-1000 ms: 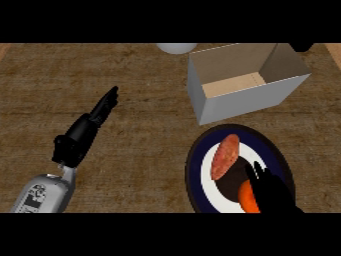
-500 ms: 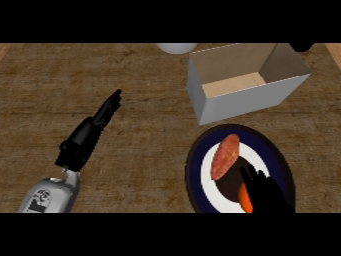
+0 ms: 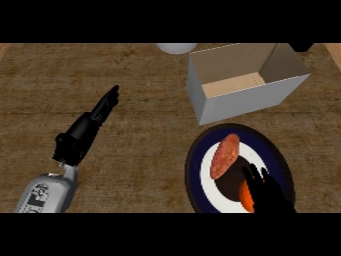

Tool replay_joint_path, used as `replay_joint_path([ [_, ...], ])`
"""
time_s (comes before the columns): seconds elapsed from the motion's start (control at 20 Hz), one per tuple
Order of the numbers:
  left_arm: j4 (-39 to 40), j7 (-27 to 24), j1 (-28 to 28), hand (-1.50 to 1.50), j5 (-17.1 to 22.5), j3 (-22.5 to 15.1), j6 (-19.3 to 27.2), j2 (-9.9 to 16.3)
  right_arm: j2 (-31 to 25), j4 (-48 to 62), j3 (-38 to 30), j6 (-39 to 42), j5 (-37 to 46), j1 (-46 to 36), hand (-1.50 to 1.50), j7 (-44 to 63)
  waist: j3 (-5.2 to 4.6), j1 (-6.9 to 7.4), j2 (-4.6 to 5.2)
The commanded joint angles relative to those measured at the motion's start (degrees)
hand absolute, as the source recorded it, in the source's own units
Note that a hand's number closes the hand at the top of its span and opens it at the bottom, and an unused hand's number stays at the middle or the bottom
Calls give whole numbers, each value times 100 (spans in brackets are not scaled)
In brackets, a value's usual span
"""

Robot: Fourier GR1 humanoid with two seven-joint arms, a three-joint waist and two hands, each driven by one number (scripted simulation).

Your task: Pick the squash from the plate and place it in the cardboard box

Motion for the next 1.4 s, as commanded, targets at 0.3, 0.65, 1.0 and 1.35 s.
replay_joint_path([
  [0.3,54,-139,136,0,-207,191,-113,-132,366,565,-147,30,298,-152,-150,-97,7,4,7],
  [0.65,-238,-5,234,0,-237,123,-197,-212,62,827,-346,-120,426,-193,150,-648,7,10,6],
  [1.0,-137,196,13,0,-350,32,-101,-358,-277,944,-34,14,431,-942,150,-1761,12,117,23],
  [1.35,30,-6,-59,0,-272,134,-168,-384,-540,876,-62,-85,232,-1863,150,-3282,9,59,16],
])
